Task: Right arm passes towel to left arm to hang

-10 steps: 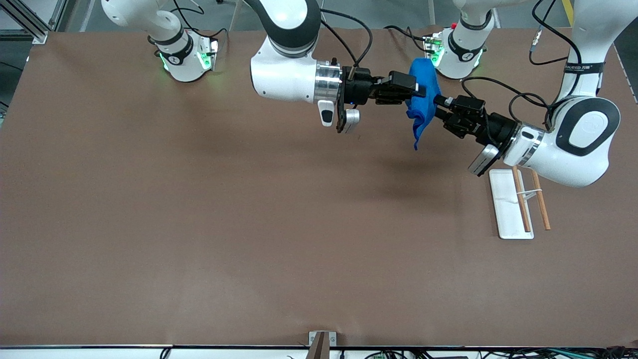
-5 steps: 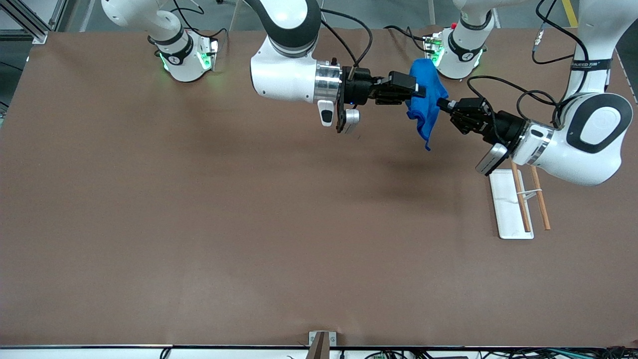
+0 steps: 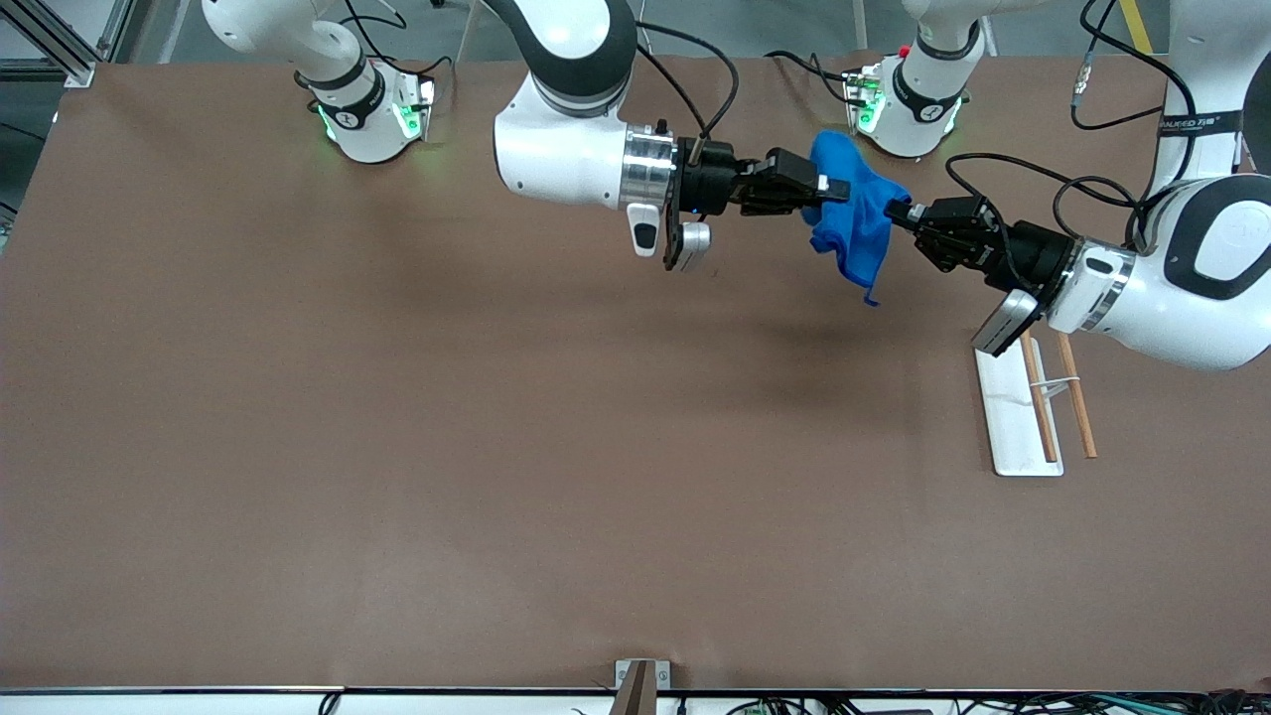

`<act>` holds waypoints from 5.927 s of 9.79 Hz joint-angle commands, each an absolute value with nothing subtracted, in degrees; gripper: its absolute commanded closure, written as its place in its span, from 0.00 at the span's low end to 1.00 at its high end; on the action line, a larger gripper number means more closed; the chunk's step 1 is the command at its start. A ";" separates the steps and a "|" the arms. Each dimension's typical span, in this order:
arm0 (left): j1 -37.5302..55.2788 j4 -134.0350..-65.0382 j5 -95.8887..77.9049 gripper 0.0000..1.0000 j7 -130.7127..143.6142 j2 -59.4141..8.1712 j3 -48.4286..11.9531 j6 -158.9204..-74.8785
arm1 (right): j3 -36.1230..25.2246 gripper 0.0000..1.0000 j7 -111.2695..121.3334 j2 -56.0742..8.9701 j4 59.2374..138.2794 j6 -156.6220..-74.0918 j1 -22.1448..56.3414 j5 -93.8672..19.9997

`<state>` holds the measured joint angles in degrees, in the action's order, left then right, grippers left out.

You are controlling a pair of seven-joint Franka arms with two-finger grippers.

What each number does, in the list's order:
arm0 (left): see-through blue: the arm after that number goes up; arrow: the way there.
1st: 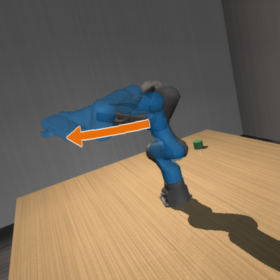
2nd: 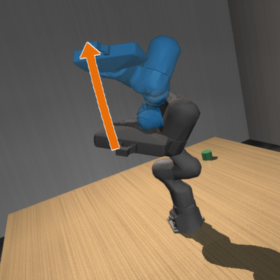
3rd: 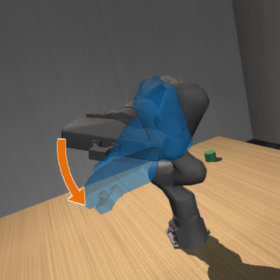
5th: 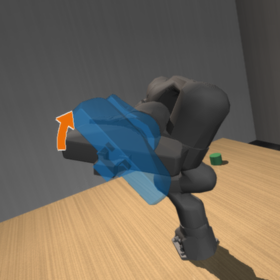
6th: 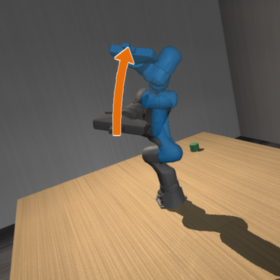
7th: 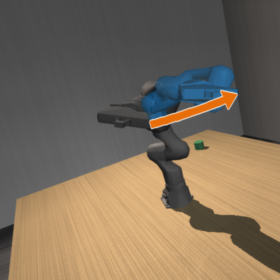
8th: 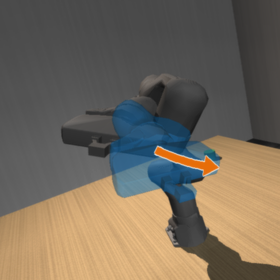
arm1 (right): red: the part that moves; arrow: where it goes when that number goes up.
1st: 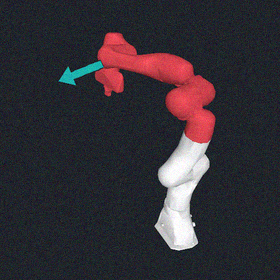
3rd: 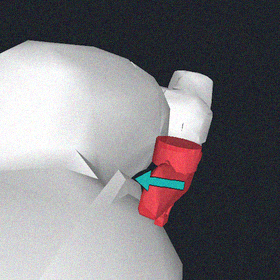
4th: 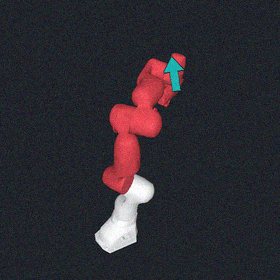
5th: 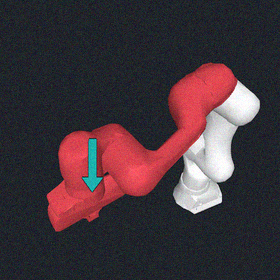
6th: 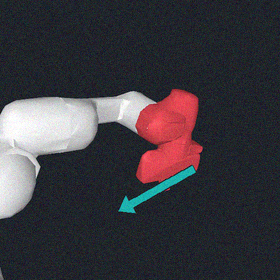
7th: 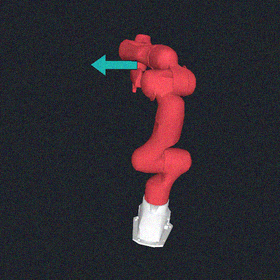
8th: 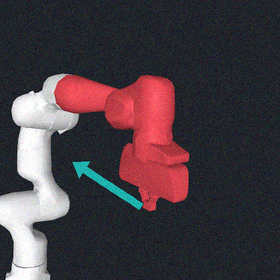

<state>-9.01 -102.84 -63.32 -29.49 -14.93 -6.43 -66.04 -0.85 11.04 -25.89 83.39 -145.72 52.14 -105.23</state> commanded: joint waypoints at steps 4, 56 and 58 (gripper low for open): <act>-8.70 -92.30 -49.33 1.00 -26.90 -16.08 -5.54 -70.22 | -0.79 0.00 11.16 -26.02 86.04 -144.93 42.21 -73.90; 1.67 -91.58 -0.36 0.00 0.78 4.75 -2.81 -87.63 | -5.98 0.00 -5.54 3.43 87.36 -82.79 -0.35 2.20; 1.93 -91.67 0.88 0.00 1.32 4.75 -3.95 -87.80 | -5.98 0.00 -5.54 3.43 87.36 -82.88 -0.35 2.20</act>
